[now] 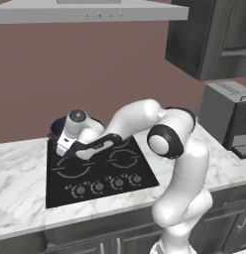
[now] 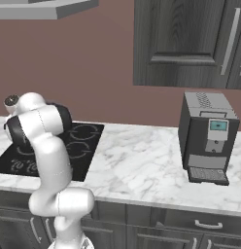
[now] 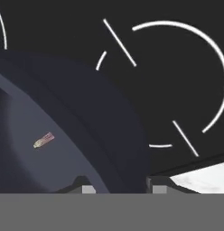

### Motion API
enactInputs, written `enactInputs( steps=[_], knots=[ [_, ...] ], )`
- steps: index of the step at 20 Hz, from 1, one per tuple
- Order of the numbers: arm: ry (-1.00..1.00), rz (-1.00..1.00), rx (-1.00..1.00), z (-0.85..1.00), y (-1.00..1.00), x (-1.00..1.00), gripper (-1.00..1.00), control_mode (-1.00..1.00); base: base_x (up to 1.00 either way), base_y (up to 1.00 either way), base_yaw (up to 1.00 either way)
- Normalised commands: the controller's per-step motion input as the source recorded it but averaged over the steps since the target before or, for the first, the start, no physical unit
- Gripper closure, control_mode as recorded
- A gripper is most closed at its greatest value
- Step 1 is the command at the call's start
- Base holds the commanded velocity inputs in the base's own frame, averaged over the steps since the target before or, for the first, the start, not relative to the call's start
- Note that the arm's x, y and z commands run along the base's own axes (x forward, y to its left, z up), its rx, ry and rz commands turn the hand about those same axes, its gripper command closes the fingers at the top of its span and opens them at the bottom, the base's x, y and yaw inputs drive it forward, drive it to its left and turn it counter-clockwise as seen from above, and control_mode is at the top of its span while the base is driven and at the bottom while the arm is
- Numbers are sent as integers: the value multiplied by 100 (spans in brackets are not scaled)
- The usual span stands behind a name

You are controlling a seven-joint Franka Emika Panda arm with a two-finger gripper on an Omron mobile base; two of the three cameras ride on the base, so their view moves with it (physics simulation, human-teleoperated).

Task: Turn on the sink faucet. Then move the garlic from the counter to the sink. Turn off the sink. Move the vegetable from the sink to the pot next to the stove. Finally move the pot to the rear left burner.

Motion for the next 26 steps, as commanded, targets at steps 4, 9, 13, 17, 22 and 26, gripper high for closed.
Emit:
enactInputs(
  steps=[4, 9, 13, 17, 22, 26],
  knots=[
    [0, 2, -4, -9, 50, 34, 100, -100, 0, 0, 0],
    [0, 0, -10, -22, 43, 37, 100, -100, 0, 0, 0],
    [0, 0, -8, -31, 23, 25, 100, -100, 0, 0, 0],
    [-1, 0, -3, -38, 5, 17, 100, -100, 0, 0, 0],
    [0, 0, 1, -23, 0, 15, 100, -100, 0, 0, 0],
    [0, 0, 2, -9, -4, 0, -100, -100, 0, 0, 0]
  ],
)
